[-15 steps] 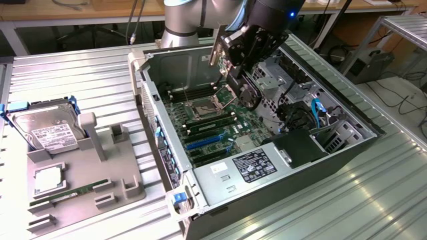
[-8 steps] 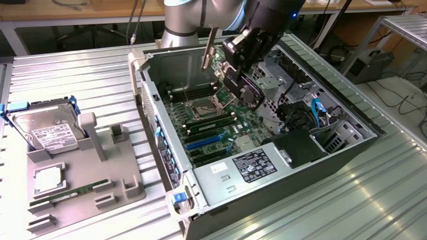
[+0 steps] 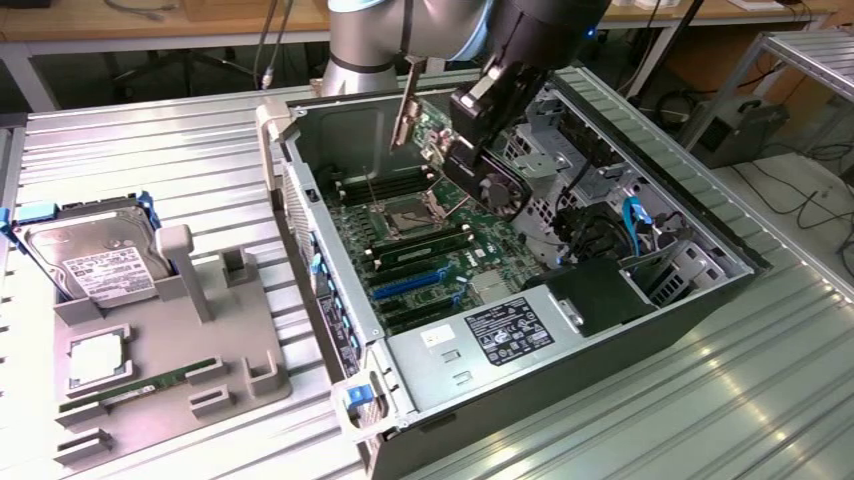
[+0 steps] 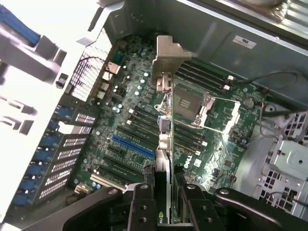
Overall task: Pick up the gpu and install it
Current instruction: 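Insert the gpu into the slot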
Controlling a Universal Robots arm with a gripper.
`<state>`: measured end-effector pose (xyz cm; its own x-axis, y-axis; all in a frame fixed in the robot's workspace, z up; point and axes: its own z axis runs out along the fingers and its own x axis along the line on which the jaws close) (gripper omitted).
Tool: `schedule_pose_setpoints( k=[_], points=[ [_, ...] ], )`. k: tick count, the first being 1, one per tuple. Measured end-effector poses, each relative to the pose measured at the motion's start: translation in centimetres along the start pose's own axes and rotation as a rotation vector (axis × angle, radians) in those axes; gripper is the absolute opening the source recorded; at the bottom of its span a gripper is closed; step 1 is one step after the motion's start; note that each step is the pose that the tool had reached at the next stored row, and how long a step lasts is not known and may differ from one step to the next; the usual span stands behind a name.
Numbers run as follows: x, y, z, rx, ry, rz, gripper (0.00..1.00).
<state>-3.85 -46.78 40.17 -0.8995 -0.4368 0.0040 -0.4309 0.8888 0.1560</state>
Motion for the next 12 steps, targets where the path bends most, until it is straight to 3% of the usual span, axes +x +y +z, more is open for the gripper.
schedule_pose_setpoints(
  k=[12],
  points=[
    [0.0,-0.12,0.75,0.0009,0.038,-0.241,0.26]
  ],
)
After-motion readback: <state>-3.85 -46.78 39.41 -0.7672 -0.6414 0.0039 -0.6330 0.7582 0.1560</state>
